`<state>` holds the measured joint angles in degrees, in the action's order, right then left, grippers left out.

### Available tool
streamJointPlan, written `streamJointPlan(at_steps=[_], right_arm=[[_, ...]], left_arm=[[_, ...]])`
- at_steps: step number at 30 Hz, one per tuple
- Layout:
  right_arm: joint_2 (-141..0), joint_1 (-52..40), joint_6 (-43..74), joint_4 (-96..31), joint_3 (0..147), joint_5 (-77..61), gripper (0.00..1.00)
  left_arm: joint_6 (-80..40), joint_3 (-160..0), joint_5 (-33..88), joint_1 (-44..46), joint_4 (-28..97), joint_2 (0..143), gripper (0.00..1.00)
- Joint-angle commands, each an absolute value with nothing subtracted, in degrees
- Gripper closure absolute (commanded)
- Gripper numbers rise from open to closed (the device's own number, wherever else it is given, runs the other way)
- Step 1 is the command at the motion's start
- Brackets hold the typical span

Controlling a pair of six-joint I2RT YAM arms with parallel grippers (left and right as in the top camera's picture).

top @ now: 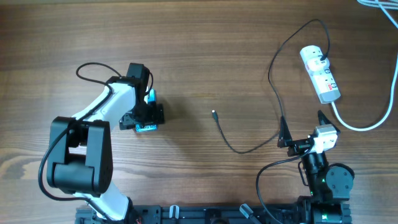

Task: Plug charger to phone and switch on socket
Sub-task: 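Grasp the phone's bottom edge with the left gripper and lift it upright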

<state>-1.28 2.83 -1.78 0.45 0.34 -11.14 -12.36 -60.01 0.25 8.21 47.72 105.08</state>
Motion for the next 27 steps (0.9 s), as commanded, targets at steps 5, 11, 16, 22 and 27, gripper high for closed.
streamJointPlan(at_steps=[5, 11, 16, 22, 27], right_arm=[[-0.97, 3.07, -1.34, 0.75, 0.3, -11.0, 0.0], [-0.97, 3.07, -1.32, 0.75, 0.3, -11.0, 0.0], [-0.97, 3.05, -1.32, 0.75, 0.3, -11.0, 0.0], [-0.97, 3.07, -1.34, 0.75, 0.3, -11.0, 0.0], [-0.97, 3.07, -1.32, 0.75, 0.3, -11.0, 0.0]], left_arm=[[-12.69, -55.88, 1.87, 8.14, 32.34, 109.95, 0.0], [-14.74, -55.88, 3.7, 8.16, 35.92, 109.95, 0.15], [-18.76, -55.88, 15.07, 8.16, 38.35, 109.95, 0.21], [-19.11, -55.88, 15.62, 8.14, 37.23, 109.95, 0.0], [-23.2, -56.18, 11.49, 8.16, 37.15, 109.95, 0.07]])
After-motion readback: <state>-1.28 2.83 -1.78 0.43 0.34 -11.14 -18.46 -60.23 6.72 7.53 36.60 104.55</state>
